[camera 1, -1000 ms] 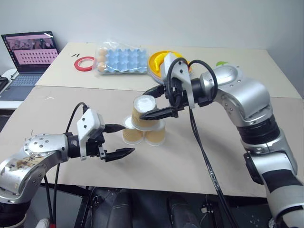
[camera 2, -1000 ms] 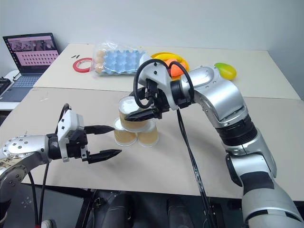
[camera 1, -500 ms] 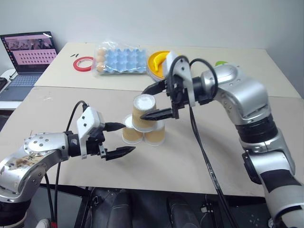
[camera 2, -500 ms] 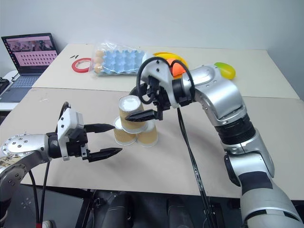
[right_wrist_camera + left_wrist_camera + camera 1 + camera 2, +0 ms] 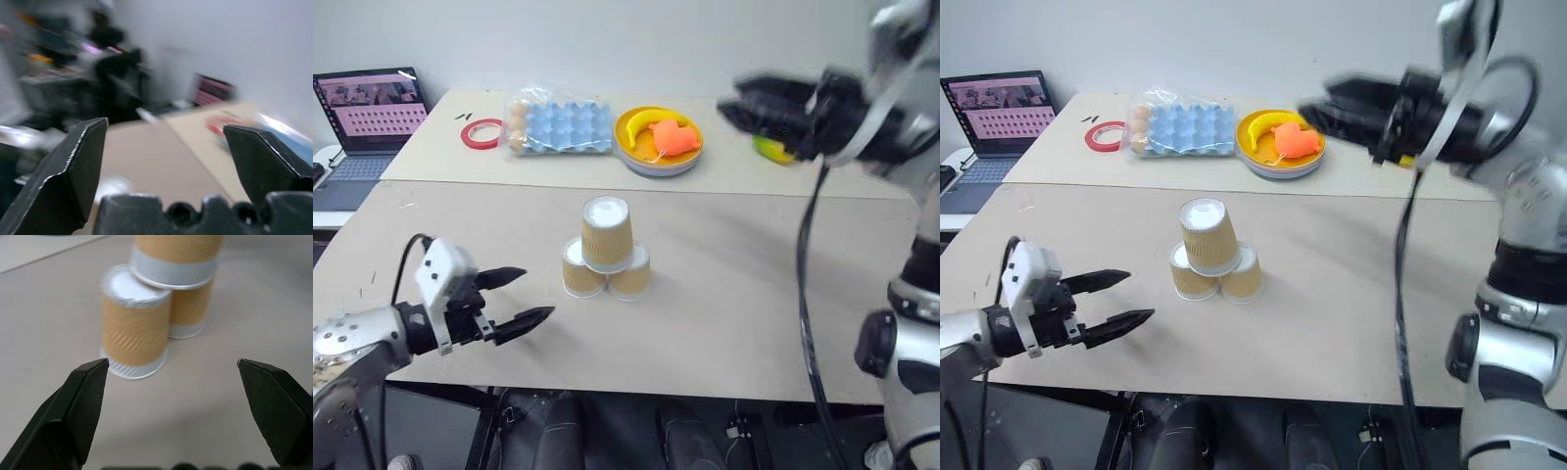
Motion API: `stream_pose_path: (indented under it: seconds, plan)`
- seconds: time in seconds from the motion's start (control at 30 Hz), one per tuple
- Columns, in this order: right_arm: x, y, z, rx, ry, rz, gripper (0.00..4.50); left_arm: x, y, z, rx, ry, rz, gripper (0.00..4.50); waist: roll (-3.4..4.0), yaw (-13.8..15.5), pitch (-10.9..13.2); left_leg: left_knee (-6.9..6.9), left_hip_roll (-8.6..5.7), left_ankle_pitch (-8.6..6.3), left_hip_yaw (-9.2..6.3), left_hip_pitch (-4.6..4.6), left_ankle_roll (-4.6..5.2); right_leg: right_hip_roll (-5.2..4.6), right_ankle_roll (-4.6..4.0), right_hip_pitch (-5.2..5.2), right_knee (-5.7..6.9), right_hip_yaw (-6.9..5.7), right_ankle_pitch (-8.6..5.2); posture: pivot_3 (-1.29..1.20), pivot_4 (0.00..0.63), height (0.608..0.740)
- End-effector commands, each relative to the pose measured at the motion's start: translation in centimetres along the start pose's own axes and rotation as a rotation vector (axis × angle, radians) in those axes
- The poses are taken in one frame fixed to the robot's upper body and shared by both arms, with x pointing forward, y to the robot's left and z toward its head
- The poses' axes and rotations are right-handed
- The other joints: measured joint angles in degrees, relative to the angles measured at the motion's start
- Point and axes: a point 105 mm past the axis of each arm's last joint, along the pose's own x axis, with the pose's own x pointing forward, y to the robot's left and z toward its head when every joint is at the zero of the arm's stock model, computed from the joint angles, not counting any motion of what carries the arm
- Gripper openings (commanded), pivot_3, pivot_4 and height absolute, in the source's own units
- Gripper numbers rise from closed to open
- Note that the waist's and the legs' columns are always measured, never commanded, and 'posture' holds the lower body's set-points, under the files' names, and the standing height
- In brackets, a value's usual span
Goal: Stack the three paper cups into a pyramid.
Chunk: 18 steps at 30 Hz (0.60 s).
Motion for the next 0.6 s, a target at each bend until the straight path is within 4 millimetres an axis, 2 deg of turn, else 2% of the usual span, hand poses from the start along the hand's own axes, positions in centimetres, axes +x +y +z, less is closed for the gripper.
stream_pose_path:
  seconds: [0.03,0.07,0.13,0.23,0.33,0.47,0.6]
  plan:
    - [-0.9,-3.6,-7.7,-0.123,0.278,-0.341,4.42,-1.2,2.1,-1.1,-0.044,-0.010,0.192,4.50,0.01,0.06,0.01,0.01,-0.01,0.00,0.06,-0.03,0.00,-0.01,0.00,-0.04,0.00,0.06,0.00,0.00,0.150,0.645]
    - [-1.2,-3.9,-9.2,-0.125,0.308,-0.394,4.42,-1.4,3.0,-1.7,-0.080,-0.025,0.258,4.50,0.10,0.12,0.04,0.01,-0.01,0.00,0.09,-0.13,0.00,-0.02,0.01,-0.14,0.01,0.11,0.00,0.00,0.150,0.645]
    - [-1.5,-4.3,-10.9,-0.098,0.315,-0.498,4.42,-1.9,4.9,-2.8,-0.125,-0.047,0.387,4.50,0.19,0.17,0.08,0.01,-0.04,0.01,0.20,-0.40,0.00,-0.03,0.05,-0.49,0.17,0.27,0.02,0.00,0.150,0.645]
    - [-2.5,-5.7,-12.6,-0.108,0.329,-0.700,4.42,-2.1,8.2,-4.5,-0.155,-0.068,0.602,4.50,0.20,-0.13,0.07,0.03,-0.04,0.05,0.15,-0.69,0.05,0.01,0.07,-0.80,0.39,0.26,0.04,0.00,0.150,0.645]
    - [-3.3,-6.6,-13.2,-0.085,0.288,-0.856,4.42,-1.9,11.0,-5.2,-0.181,-0.111,0.782,4.50,0.13,0.07,0.02,0.14,-0.05,0.07,0.08,-0.67,0.04,0.02,0.08,-0.76,0.48,0.17,0.04,0.00,0.150,0.645]
    - [-3.7,-6.2,-13.9,-0.090,0.221,-0.944,4.42,-1.6,14.6,-4.9,-0.161,-0.229,1.072,4.50,0.04,0.69,-0.03,0.40,-0.08,0.07,0.04,-0.82,0.04,0.01,0.13,-0.75,0.55,0.13,0.06,0.00,0.150,0.645]
    - [-4.1,-5.6,-14.6,-0.060,0.186,-0.979,4.42,-0.1,16.4,-5.5,-0.207,-0.284,1.184,4.50,0.00,1.29,-0.06,0.62,-0.10,0.07,-0.02,-0.95,0.04,0.01,0.15,-0.79,0.71,0.10,0.06,0.00,0.150,0.645]
